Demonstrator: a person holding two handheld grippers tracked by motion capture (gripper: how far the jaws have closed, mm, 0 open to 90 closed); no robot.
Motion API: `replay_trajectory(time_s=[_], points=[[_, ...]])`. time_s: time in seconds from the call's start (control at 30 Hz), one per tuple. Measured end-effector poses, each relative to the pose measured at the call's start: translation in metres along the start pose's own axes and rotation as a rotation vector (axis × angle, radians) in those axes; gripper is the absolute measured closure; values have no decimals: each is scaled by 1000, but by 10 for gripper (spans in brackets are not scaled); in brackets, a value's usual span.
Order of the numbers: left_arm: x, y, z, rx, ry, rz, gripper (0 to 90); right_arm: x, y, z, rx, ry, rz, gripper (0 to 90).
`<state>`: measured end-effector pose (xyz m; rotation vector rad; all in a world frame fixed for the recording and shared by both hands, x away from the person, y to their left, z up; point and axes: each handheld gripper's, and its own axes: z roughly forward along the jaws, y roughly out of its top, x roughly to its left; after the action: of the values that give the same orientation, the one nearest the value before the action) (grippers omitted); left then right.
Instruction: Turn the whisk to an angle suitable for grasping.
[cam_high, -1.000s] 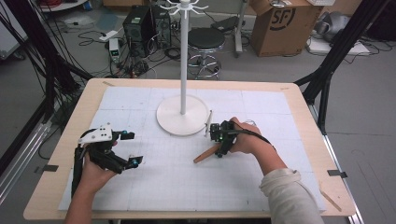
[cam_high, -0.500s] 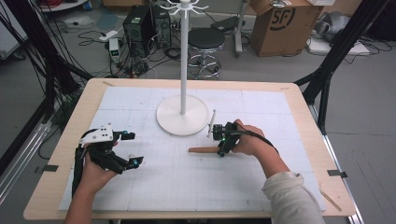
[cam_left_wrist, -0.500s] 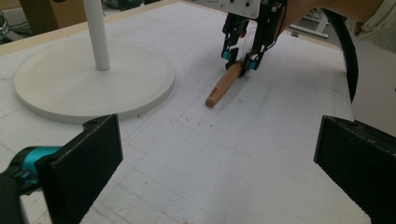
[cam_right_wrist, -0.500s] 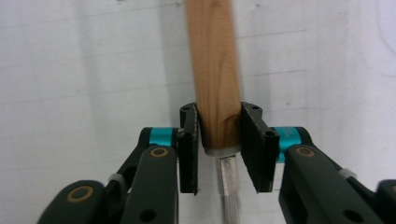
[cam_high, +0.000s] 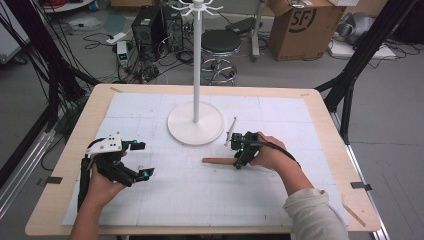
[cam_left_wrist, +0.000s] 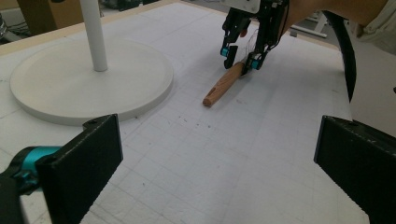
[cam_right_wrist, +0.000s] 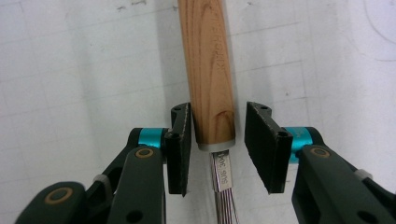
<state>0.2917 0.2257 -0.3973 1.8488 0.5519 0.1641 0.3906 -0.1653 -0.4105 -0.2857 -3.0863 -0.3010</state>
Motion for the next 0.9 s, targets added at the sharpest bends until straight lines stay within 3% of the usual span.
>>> replay_trajectory(time_s=[0.17, 0.23, 0.43, 0.6, 0.73, 0.77, 0.9], points=[[0, 0, 0, 1, 1, 0, 17, 6, 2, 3, 6, -27, -23, 610], [0, 0, 0, 1, 0, 3, 17, 7, 2, 3, 7, -33, -42, 659], [-1, 1, 0, -1, 1, 1, 17, 11, -2, 3, -25, -41, -32, 707], [-1, 1, 0, 1, 2, 0, 17, 8, -10, 1, -82, -20, 12, 711], [-1, 0, 0, 1, -2, 1, 17, 9, -12, -6, -122, -45, 10, 711], [-1, 0, 0, 1, -3, 0, 17, 9, -14, -15, -178, -46, 24, 712], [-1, 1, 0, -2, -2, 1, 17, 8, -19, -31, -280, -41, 52, 712]])
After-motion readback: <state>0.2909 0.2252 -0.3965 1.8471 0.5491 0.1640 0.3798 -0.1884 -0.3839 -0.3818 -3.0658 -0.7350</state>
